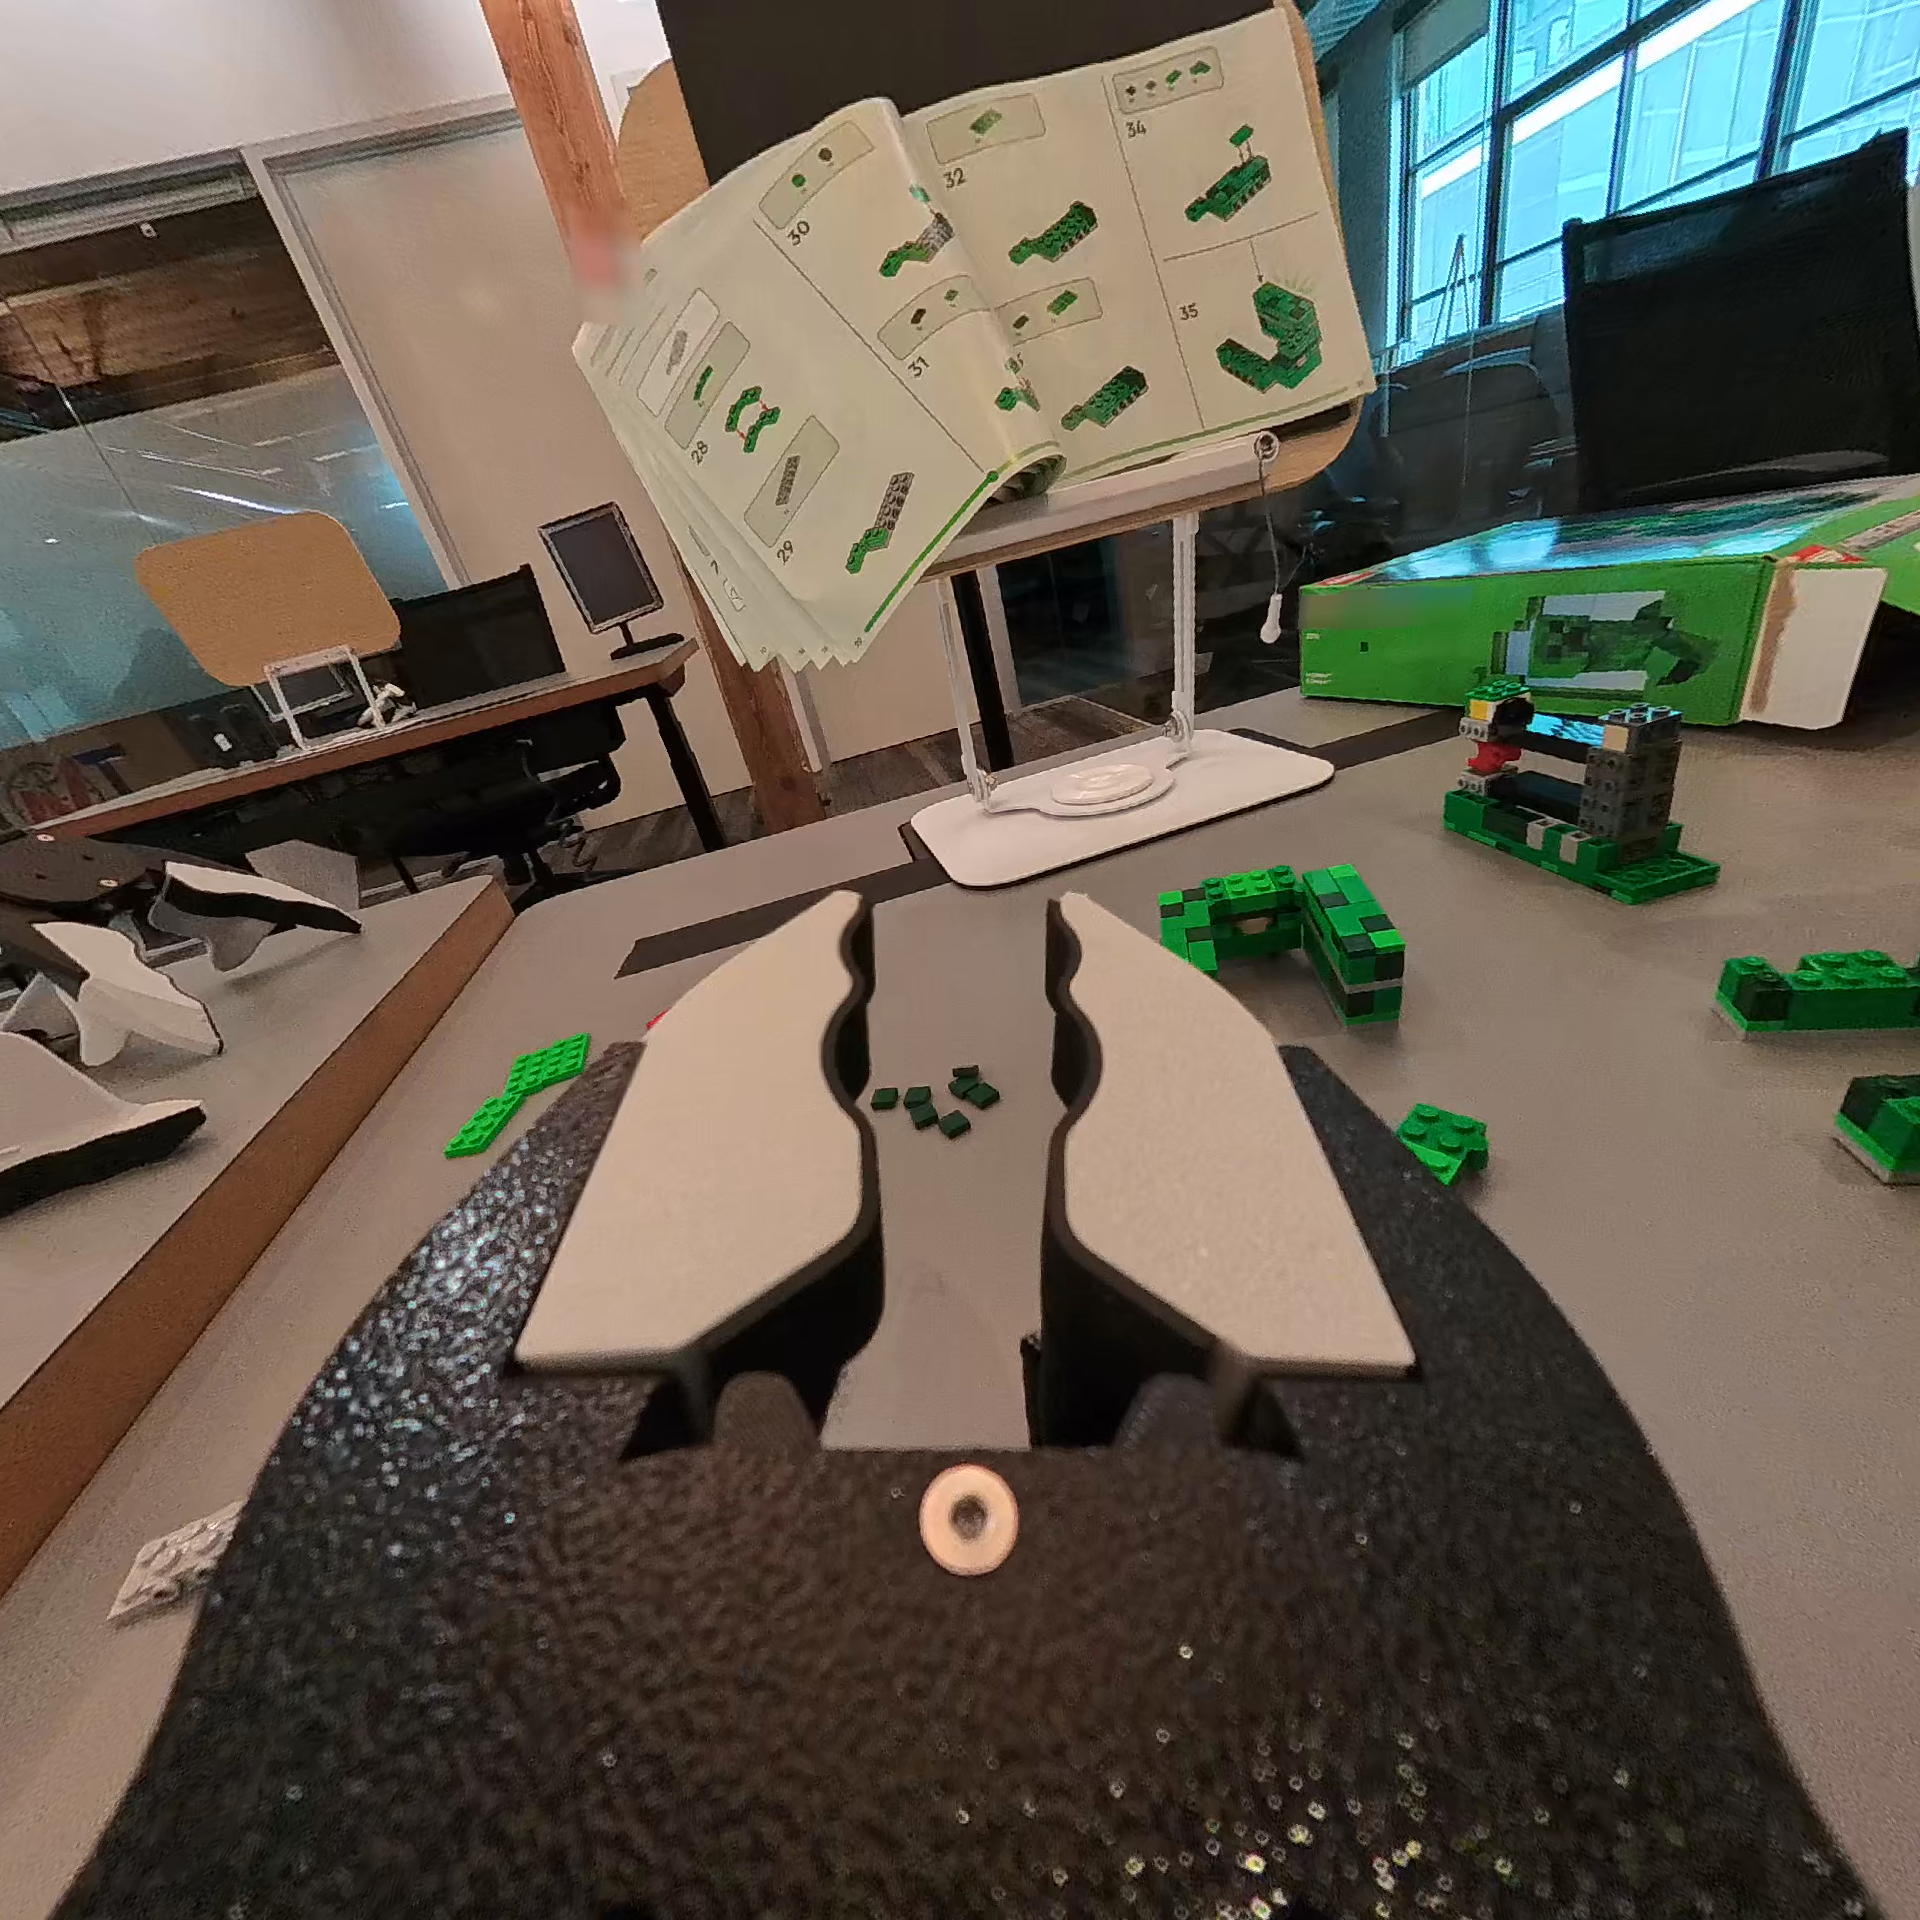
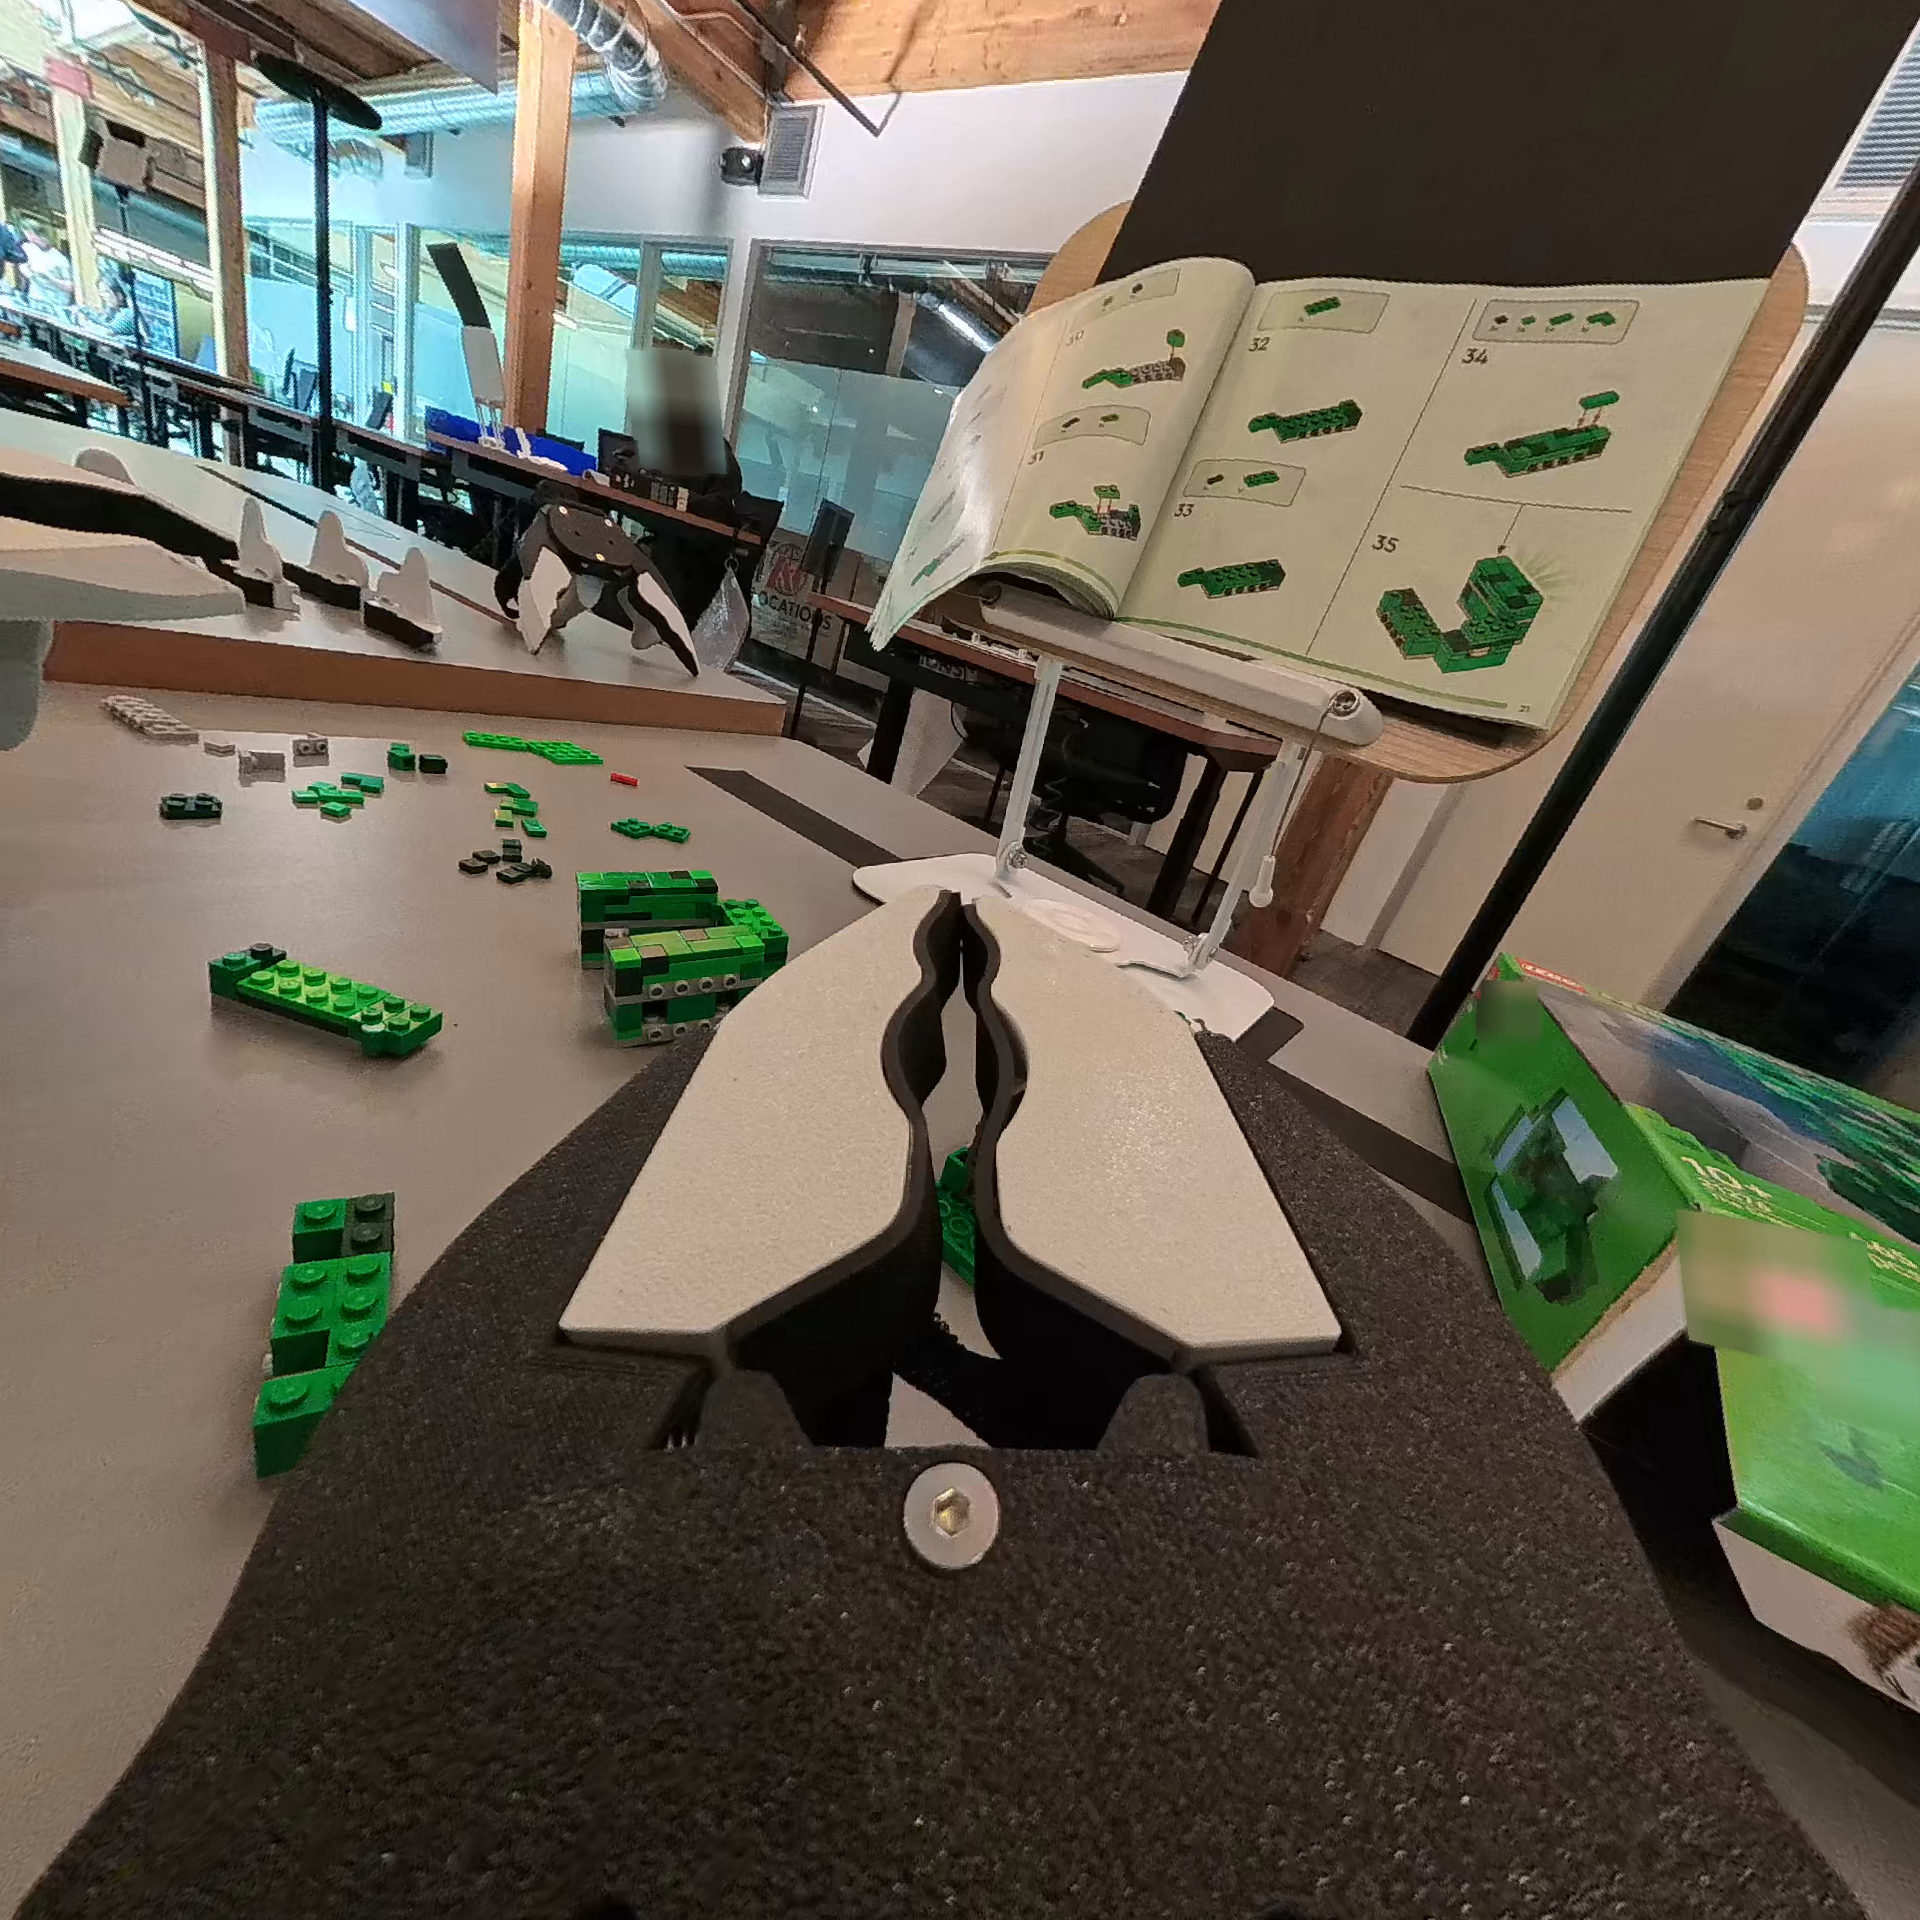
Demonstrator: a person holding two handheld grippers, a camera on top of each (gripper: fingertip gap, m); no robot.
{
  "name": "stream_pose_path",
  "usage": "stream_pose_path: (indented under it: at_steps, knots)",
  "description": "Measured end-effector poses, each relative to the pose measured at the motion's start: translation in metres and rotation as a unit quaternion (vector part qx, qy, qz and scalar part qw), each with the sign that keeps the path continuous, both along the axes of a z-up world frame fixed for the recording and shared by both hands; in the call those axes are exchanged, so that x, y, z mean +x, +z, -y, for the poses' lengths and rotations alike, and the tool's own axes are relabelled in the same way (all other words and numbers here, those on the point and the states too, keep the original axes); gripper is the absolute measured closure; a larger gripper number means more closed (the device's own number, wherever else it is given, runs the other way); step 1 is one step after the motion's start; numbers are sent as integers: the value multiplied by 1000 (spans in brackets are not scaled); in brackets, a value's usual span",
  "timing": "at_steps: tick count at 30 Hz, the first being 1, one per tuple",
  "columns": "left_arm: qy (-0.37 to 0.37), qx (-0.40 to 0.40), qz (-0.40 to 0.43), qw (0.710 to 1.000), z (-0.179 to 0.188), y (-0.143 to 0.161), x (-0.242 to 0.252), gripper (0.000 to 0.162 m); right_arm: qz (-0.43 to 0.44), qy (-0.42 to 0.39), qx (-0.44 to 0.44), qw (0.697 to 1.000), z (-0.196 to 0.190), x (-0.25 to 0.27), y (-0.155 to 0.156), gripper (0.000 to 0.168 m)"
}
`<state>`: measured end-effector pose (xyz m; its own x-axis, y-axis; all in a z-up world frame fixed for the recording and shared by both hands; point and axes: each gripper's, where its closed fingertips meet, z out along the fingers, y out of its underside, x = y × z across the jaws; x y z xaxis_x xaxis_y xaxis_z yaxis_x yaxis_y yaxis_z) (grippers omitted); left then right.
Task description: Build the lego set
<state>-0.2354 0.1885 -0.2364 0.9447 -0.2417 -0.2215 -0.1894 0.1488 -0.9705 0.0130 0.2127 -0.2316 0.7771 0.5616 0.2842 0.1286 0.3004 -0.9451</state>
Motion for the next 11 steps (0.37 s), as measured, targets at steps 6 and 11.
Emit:
stream_pose_path:
  at_steps: [6, 11]
  knots:
    - [-3, 0, 2, 1000, 0, 0, 0, 134, 5, 2, 2, 1000, 1, -2, 0, 168]
    - [-7, -1, 2, 1000, 0, 0, 1, 137, 6, 3, 3, 1000, 1, -2, -1, 168]
